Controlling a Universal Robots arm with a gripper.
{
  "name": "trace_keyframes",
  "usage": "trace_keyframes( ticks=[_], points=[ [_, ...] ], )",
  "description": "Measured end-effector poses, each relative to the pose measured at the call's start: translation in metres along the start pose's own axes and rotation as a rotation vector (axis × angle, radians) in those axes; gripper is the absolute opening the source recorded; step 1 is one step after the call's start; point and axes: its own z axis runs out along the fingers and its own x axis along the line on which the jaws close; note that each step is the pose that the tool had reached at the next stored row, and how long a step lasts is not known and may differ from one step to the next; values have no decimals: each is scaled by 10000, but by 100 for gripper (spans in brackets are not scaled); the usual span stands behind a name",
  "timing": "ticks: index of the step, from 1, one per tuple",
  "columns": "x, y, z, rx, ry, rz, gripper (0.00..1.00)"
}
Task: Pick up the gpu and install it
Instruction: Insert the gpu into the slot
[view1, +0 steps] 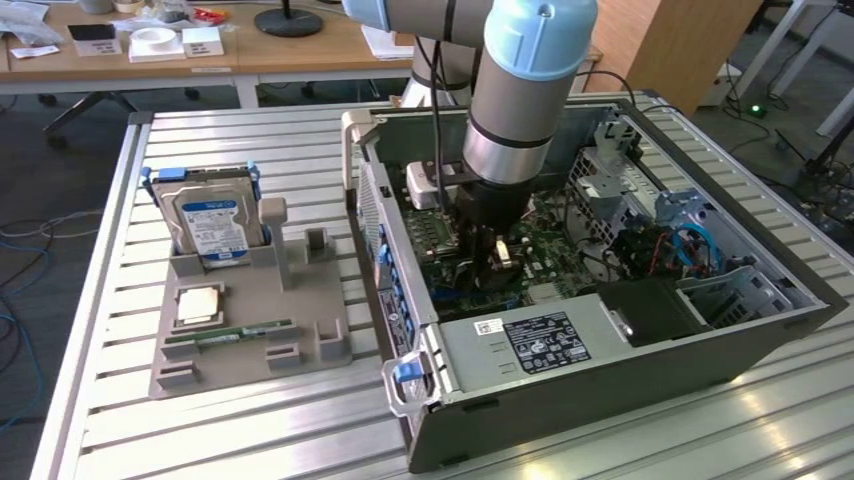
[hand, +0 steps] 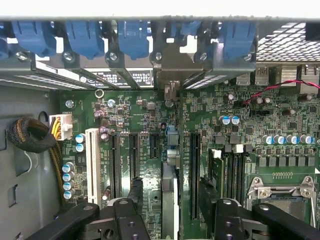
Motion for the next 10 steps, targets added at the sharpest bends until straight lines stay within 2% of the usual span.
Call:
trace_keyframes(
  ticks=[10],
  points=[
    [-1, 0, -24, -1, 0, 1, 57]
  ],
)
